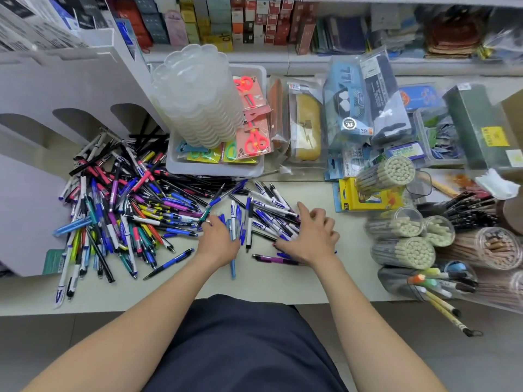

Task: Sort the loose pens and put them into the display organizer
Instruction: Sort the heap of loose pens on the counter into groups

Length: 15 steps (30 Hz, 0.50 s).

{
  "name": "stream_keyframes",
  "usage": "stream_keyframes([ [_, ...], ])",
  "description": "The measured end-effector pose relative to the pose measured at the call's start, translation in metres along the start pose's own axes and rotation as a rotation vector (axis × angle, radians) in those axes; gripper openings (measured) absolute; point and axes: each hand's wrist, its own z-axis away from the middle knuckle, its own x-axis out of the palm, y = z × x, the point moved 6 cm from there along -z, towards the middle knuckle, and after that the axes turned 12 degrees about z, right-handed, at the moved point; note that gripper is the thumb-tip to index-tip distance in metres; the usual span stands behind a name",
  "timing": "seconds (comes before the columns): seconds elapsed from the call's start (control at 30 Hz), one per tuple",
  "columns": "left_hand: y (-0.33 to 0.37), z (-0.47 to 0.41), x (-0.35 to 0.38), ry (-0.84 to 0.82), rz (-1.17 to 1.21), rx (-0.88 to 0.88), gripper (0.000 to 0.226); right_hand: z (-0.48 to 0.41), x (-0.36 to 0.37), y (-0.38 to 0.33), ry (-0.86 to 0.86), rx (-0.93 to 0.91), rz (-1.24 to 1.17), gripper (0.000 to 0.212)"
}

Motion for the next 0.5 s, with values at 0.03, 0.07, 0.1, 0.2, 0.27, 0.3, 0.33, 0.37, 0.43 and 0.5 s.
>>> stream_keyframes([
  [0.03, 0.002, -0.001, 0.000, -0.008, 0.043, -0.007, 0.071, 0.004, 0.004, 0.005, -0.068, -0.009, 0.052, 0.131],
  [0.07, 0.004, -0.002, 0.001, -0.012, 0.081, -0.013, 0.068, 0.008, 0.008, 0.008, -0.114, -0.024, 0.091, 0.144],
  [0.1, 0.005, -0.003, 0.001, -0.015, 0.108, -0.015, 0.065, 0.012, 0.012, 0.010, -0.129, -0.043, 0.128, 0.151],
  [0.2, 0.010, -0.005, 0.007, -0.031, 0.129, 0.007, 0.053, 0.021, 0.023, 0.003, -0.081, -0.132, 0.101, 0.144],
  [0.27, 0.013, -0.005, 0.011, -0.043, 0.136, 0.030, 0.047, 0.025, 0.029, -0.001, -0.061, -0.160, -0.063, 0.129],
  [0.3, 0.015, -0.004, 0.012, -0.043, 0.139, 0.042, 0.045, 0.027, 0.031, -0.001, -0.054, -0.155, -0.126, 0.123],
  [0.33, 0.016, -0.003, 0.013, -0.040, 0.134, 0.053, 0.044, 0.029, 0.032, -0.003, -0.046, -0.141, -0.169, 0.119],
  [0.37, 0.017, -0.001, 0.013, -0.036, 0.133, 0.063, 0.043, 0.031, 0.033, -0.006, -0.041, -0.124, -0.196, 0.114],
  [0.43, 0.016, 0.001, 0.014, -0.034, 0.146, 0.067, 0.044, 0.038, 0.035, -0.017, -0.002, -0.075, -0.208, 0.094],
  [0.5, 0.013, 0.004, 0.016, -0.043, 0.165, 0.056, 0.047, 0.046, 0.033, -0.030, 0.093, -0.008, -0.129, 0.065],
])
